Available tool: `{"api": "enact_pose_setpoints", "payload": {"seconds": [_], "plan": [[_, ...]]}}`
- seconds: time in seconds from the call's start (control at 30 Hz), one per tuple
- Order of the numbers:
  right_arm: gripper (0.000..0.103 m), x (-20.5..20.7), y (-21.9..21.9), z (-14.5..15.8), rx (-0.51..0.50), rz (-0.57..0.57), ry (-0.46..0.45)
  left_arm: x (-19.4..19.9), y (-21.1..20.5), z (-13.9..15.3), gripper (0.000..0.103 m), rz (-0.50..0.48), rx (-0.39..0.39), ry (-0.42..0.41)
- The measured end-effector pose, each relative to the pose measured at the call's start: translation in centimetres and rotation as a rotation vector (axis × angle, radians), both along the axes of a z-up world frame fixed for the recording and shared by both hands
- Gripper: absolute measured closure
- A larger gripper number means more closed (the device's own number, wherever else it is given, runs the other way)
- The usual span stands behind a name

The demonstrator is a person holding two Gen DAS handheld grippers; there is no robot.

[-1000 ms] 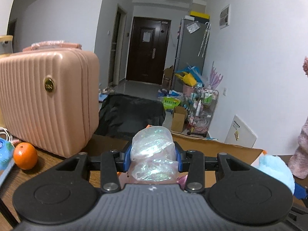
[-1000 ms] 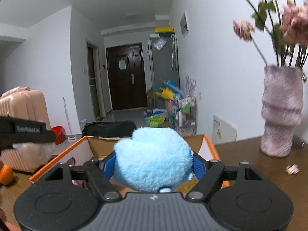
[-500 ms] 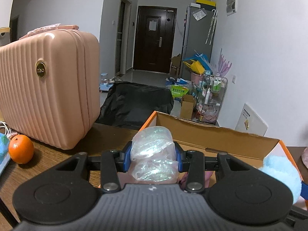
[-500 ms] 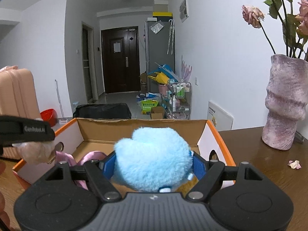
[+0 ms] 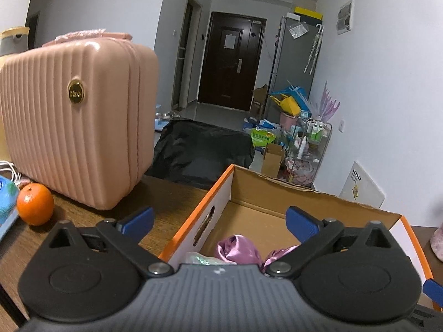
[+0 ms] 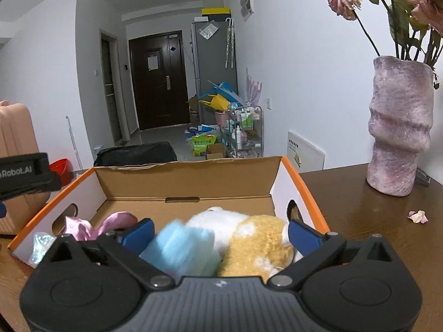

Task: Organize soft objects
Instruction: 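Open both tools over the cardboard box to drop the bag and pouch, then withdraw both tools from the box back toward the remaining items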

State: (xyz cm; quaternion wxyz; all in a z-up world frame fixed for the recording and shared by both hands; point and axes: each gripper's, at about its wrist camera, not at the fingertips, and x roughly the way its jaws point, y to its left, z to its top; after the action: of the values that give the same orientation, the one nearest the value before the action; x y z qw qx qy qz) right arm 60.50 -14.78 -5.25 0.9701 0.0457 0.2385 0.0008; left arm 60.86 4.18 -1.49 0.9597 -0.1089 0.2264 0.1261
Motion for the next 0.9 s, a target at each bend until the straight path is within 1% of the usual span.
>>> {"api": "enact_pose_setpoints", "payload": {"seconds": [0.17, 0.37, 0.47, 0.8, 0.9], "plan": [[0.000, -0.1, -0.3, 0.1, 0.005, 0.001, -0.002, -0.2, 0.3, 0.2, 0.000, 0.006, -0.016, 0.000], [0.000, -0.5, -0.2, 0.5, 0.005, 0.007, 0.002, -0.8, 0.2, 0.2, 0.000, -0.002, -0.011, 0.000], [0.000, -1.1, -0.4, 0.7, 0.000, 0.009, -0.002, -1.7, 0.3, 0.4, 0.000, 0.001, -0.001, -0.010], [0.000, -4.1, -1.1, 1.5, -0.006, 0.045, -0.026, -5.4, 1.6, 1.1, 0.000, 0.006, -0.015, -0.038], [0.000, -5.2, -1.2, 1.6, -0.017, 0.055, -0.032, -6.6, 1.5, 1.2, 0.000, 0.000, -0.004, -0.039]]}}
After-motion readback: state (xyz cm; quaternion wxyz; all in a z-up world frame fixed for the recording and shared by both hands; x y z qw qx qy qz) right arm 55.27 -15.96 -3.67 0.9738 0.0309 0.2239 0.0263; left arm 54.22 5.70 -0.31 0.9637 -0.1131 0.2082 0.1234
